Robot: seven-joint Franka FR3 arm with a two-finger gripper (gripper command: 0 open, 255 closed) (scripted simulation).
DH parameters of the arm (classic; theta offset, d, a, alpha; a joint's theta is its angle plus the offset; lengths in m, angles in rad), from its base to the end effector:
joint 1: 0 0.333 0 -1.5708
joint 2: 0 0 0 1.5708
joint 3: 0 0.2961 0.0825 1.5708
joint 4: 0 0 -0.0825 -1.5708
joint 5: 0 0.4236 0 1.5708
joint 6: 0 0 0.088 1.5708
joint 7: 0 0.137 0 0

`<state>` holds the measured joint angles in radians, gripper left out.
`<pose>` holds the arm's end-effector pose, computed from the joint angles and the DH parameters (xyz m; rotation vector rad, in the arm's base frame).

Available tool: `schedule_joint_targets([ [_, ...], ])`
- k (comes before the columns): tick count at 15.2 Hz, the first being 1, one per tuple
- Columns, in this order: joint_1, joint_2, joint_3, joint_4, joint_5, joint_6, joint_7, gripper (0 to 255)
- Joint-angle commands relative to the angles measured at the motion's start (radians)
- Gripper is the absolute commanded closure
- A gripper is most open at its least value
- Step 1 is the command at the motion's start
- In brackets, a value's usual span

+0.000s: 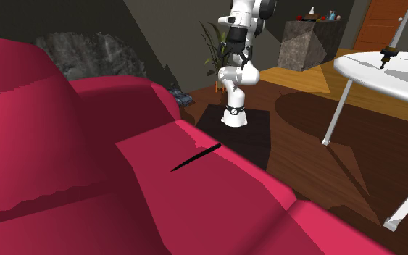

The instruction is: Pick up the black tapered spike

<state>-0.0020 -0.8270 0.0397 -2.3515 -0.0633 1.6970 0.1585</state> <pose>0.3675 0.0084 0.5766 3.0467 -0.1961 0.2753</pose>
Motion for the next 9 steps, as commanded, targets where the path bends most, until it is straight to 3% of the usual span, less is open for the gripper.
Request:
schedule_joint_targets([
  [1, 0.0, 0.0, 0.0, 0.0, 0.0, 0.0, 0.0, 0],
  [9, -0.051, 0.223, -0.017, -0.053, 0.005, 0.208, 0.084, 0],
])
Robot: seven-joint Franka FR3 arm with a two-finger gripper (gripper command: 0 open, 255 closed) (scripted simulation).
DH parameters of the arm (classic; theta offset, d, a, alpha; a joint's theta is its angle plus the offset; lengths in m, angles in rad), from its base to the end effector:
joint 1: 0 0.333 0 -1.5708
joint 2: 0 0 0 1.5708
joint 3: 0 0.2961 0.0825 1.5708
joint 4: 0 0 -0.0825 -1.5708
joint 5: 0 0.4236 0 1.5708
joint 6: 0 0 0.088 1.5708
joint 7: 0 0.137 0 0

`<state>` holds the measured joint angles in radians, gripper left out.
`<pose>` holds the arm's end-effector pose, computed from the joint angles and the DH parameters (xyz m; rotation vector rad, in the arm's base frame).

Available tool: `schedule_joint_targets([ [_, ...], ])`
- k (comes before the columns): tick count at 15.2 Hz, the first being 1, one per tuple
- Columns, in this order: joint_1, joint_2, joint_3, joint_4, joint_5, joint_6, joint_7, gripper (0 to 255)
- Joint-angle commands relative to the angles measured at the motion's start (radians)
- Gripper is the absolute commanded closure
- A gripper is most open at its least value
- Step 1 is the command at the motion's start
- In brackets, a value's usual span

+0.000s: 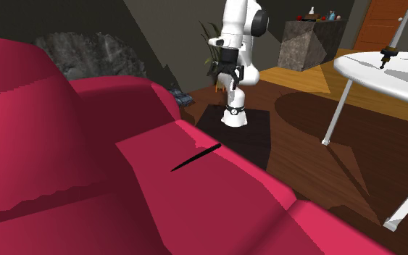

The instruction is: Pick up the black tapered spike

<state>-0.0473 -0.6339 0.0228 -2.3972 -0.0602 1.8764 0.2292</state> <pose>0.4253 -0.0164 0.4944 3.0533 -0.3720 0.1840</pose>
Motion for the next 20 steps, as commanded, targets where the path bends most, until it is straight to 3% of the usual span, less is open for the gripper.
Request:
schedule_joint_targets([
  [1, -0.011, 0.062, -0.003, -0.009, 0.003, 0.054, 0.023, 0],
  [10, -0.058, 0.373, -0.03, 0.022, 0.016, 0.259, 0.105, 0],
  [20, -0.096, 0.747, -0.068, 0.148, 0.063, 0.425, 0.166, 0],
])
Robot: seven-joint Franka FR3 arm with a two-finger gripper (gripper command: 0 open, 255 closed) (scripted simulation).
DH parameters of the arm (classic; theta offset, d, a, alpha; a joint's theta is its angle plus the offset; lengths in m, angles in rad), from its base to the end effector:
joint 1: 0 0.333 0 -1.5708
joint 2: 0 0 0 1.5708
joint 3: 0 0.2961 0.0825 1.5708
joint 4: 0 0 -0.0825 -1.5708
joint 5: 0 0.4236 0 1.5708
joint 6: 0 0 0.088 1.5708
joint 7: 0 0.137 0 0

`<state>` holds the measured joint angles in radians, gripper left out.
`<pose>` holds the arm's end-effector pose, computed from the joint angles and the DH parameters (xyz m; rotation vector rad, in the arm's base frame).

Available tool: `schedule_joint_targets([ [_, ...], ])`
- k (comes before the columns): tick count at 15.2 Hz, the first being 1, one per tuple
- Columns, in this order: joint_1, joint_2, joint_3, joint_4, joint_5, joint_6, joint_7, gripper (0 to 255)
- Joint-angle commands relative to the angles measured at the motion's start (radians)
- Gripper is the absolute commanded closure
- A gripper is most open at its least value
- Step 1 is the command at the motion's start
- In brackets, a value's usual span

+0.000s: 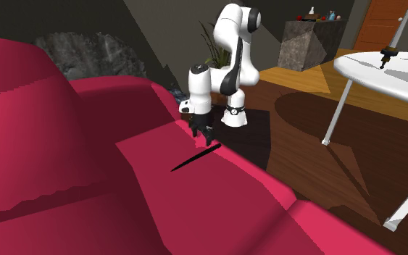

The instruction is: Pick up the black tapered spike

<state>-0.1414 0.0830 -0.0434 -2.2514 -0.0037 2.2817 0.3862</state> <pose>0.5410 -0.1015 0.2465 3.0034 -0.8774 -0.0809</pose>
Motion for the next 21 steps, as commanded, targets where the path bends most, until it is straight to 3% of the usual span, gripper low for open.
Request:
schedule_joint_targets([
  [1, -0.006, 0.068, -0.005, 0.02, 0.014, 0.031, 0.012, 0],
  [12, -0.014, 0.198, -0.006, 0.032, 0.033, 0.137, 0.012, 0],
  [13, -0.014, 0.198, -0.006, 0.031, 0.033, 0.138, 0.012, 255],
  [21, -0.015, 0.201, -0.007, 0.038, 0.033, 0.134, 0.011, 255],
])
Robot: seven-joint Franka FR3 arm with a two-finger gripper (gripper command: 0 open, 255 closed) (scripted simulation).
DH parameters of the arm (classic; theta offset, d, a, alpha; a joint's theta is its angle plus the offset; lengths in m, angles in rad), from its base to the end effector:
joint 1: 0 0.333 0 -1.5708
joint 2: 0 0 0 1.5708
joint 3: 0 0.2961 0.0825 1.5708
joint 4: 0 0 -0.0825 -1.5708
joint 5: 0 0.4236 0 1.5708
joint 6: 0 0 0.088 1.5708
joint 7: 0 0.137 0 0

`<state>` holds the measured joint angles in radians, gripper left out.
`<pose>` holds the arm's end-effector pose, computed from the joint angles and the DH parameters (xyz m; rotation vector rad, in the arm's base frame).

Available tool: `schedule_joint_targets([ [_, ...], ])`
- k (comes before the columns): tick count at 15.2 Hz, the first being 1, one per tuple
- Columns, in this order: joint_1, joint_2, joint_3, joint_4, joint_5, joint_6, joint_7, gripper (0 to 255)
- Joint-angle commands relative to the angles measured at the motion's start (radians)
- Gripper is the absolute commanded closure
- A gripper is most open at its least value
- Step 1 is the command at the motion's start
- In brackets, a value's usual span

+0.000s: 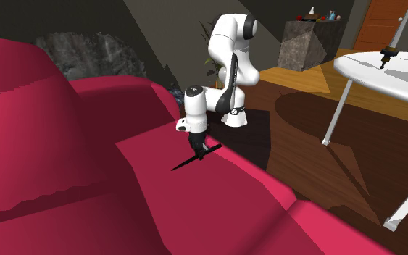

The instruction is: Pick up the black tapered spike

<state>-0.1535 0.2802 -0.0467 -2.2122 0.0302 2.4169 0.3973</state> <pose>0.5492 -0.1119 0.1641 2.9888 -0.9566 -0.1182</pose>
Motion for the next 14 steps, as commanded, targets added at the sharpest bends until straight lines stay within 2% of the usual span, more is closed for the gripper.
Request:
schedule_joint_targets([
  [1, -0.002, 0.001, -0.003, -0.007, -0.001, 0.002, 0.001, 255],
  [14, 0.0, -0.127, -0.007, 0.023, -0.013, -0.156, 0.009, 255],
])
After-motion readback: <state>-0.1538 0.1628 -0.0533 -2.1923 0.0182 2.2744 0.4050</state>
